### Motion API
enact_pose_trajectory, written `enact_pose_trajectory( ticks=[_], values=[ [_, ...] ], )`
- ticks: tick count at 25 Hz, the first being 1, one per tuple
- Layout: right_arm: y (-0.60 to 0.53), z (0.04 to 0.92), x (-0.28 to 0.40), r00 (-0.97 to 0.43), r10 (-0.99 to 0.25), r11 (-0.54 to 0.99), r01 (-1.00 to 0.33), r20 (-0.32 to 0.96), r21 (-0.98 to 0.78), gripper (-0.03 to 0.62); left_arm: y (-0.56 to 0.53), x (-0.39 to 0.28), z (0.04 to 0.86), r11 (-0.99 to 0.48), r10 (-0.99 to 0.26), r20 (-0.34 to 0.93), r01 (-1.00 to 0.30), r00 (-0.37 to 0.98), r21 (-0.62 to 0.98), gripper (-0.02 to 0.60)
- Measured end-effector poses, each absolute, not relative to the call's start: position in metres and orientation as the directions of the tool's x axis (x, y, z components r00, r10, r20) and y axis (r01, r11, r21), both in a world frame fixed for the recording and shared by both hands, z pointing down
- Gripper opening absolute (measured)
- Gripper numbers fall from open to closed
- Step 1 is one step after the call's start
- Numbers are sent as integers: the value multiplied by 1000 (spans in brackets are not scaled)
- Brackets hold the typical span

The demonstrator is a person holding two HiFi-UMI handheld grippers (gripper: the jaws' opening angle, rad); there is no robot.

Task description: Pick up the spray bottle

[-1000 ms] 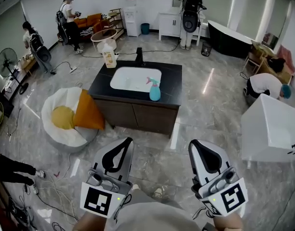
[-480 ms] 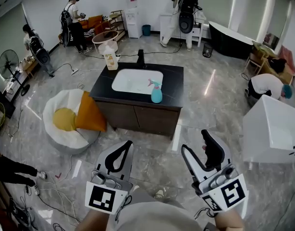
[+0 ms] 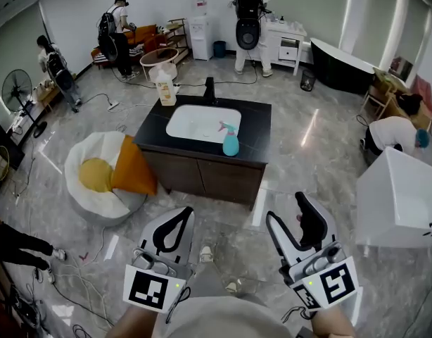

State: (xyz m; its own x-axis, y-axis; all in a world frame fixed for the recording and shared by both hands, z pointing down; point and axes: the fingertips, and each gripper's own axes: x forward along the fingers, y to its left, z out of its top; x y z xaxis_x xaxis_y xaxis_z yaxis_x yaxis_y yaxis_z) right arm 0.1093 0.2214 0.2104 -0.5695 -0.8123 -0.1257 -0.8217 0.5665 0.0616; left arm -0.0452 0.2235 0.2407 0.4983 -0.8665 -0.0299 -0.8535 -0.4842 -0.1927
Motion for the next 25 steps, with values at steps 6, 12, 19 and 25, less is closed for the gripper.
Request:
enact_pose_trajectory(
  ticks=[6, 12, 19, 25],
  values=[
    [201, 224, 108, -574, -813, 570, -819, -99, 64, 268, 203, -42, 246, -487, -861, -43, -847, 507, -213, 17],
    [165, 251, 112, -561, -826, 561, -828, -49, 27, 267, 175, -42, 256, -490, -860, -38, -844, 509, -217, 17],
    [102, 265, 101, -566, -824, 565, -825, -19, 18, 267, 116, -53, 266, -492, -862, -15, -845, 506, -210, 17],
    [39, 278, 86, -563, -826, 563, -827, 20, -2, 267, 50, -60, 275, -522, -847, 8, -830, 531, -194, 17]
  ],
)
